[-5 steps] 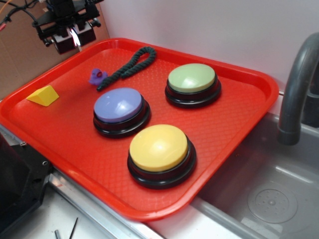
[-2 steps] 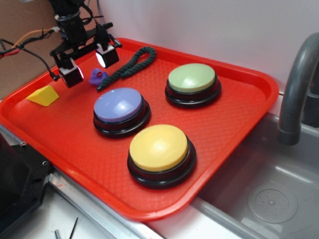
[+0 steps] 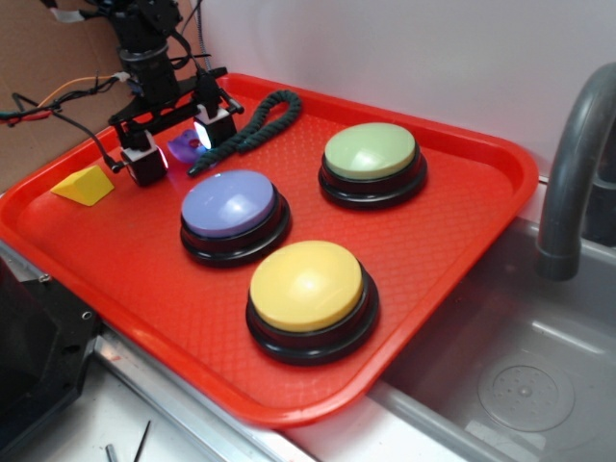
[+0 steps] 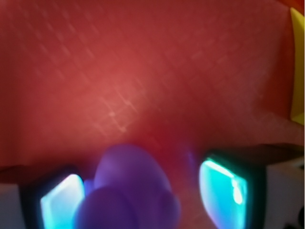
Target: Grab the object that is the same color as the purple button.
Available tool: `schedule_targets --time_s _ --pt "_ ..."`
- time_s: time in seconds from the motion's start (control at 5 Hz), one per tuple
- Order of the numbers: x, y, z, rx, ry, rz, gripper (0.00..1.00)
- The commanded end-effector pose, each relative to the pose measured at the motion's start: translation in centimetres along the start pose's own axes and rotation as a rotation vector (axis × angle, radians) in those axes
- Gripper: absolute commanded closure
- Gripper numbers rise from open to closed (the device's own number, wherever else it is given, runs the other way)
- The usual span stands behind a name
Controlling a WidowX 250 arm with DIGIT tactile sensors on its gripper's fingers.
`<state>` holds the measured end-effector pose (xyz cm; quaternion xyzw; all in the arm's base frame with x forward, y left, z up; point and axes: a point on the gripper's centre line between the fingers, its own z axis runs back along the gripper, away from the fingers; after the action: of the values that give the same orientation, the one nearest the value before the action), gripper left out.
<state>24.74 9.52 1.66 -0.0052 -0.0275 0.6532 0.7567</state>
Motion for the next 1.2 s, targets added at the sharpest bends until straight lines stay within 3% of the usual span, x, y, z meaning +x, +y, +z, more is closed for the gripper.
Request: schedule_targets --time_s 0.0,0.2,0.4,0.6,0.8,1.0 --pt "0.1 0.4 1.7 0.001 -0.055 -0.072 1.0" --pt "-0.2 0.4 4.2 -0.006 -0.136 -0.128 1.0" --pt "0.9 1.6 9.1 -0.02 -0.349 -0.386 1.0" --pt "1.3 4.3 12.9 -0.068 -0.389 -0.473 1.0" --pt "0.7 5.4 14.5 -0.139 -0.216 -0.545 1.0" --pt "-0.1 6.3 15.1 -0.129 -0.103 -0.644 1.0"
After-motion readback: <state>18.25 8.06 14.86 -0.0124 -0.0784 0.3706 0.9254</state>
